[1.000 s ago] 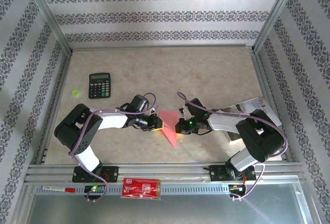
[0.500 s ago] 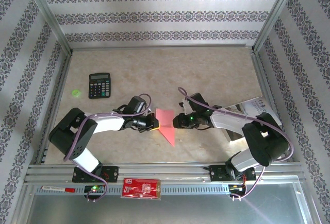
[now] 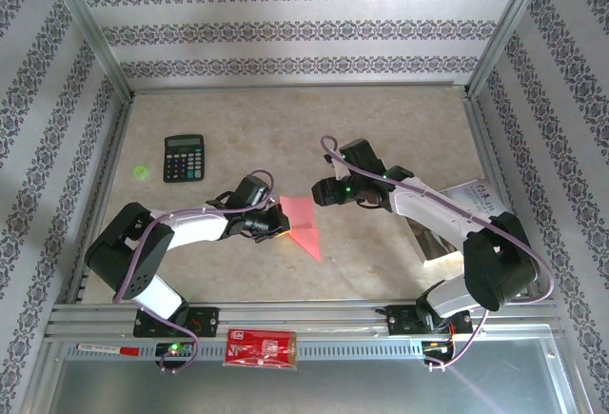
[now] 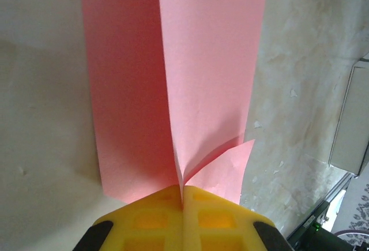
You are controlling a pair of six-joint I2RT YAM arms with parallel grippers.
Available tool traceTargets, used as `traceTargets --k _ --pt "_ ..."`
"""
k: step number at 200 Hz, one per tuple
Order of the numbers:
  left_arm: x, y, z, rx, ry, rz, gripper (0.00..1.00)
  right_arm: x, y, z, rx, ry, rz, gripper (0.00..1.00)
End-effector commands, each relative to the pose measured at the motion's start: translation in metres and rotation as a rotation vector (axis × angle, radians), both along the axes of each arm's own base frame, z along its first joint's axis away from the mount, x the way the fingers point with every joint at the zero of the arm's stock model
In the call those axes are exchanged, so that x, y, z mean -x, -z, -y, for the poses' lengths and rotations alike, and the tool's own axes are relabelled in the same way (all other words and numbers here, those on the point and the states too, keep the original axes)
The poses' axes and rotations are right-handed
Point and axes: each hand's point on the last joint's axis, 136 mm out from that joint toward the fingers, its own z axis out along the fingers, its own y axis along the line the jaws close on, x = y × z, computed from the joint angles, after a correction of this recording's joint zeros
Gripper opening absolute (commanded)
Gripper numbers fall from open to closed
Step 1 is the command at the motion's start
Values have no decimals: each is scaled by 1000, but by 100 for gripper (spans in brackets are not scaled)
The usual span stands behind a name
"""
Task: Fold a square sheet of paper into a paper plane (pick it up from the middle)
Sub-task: Fourth fold the wing at the center of the table.
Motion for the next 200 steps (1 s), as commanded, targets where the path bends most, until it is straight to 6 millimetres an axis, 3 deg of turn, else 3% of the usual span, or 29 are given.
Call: traceTargets --k 1,42,95,137,200 --pt "-6 -6 0 -15 -51 -11 0 17 3 4 65 -23 23 58" --pt "2 -10 -5 -41 -79 -61 0 64 10 -25 88 -120 131 55" --pt "3 -16 -3 -21 -99 -91 0 96 31 -61 120 -169 228 54" --pt "6 -22 2 -10 -80 -135 0 100 52 -72 211 -170 277 49" --pt "11 -29 3 -17 -59 -162 0 95 73 -70 343 -152 330 44"
